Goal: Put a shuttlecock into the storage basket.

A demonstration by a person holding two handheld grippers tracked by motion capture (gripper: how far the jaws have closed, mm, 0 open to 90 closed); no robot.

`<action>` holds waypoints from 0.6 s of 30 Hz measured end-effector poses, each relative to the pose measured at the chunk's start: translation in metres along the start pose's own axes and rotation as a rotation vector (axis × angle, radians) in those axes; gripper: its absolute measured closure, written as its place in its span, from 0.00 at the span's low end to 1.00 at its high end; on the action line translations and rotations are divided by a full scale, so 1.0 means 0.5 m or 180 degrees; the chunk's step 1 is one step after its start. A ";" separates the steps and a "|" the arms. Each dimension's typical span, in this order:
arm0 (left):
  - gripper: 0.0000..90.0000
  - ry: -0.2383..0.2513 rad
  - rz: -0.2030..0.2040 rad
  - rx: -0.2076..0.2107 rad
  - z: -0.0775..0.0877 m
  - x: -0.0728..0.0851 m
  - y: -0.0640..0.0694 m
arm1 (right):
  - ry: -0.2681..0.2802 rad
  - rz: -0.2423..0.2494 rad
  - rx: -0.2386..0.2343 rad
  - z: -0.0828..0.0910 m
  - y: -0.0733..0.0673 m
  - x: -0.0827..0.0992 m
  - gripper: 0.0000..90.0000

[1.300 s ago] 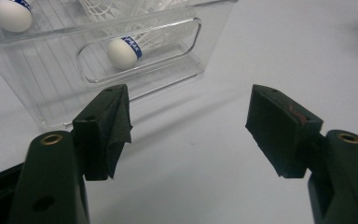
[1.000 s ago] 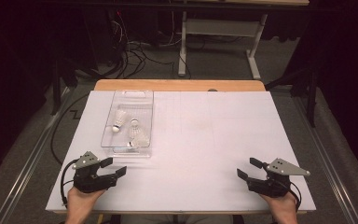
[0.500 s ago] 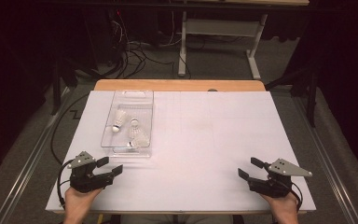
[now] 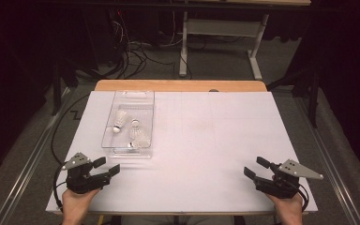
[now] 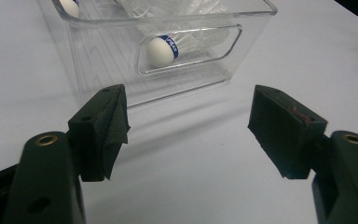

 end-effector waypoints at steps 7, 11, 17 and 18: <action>0.32 0.0006 0.0003 0.0000 0.001 0.000 -0.002 | 0.0120 -0.0059 0.0032 0.015 0.007 0.000 0.34; 0.32 0.0002 -0.0002 0.0012 0.001 0.000 -0.001 | 0.0135 -0.0083 0.0051 0.017 0.013 0.001 0.33; 0.32 -0.0003 -0.0010 0.0019 0.000 0.001 0.000 | 0.0156 -0.0080 0.0058 0.017 0.014 -0.001 0.33; 0.32 -0.0002 -0.0009 0.0019 0.000 0.001 0.000 | 0.0156 -0.0083 0.0056 0.017 0.014 -0.001 0.33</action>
Point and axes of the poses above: each handheld gripper's, and its own axes: z roughly backward along the jaws, x roughly out of its underside, y roughly to its right, the point moved 4 cm from there along -z, roughly forward along the jaws, and after that the axes turned 15 degrees about -x, right-handed, at the moved point
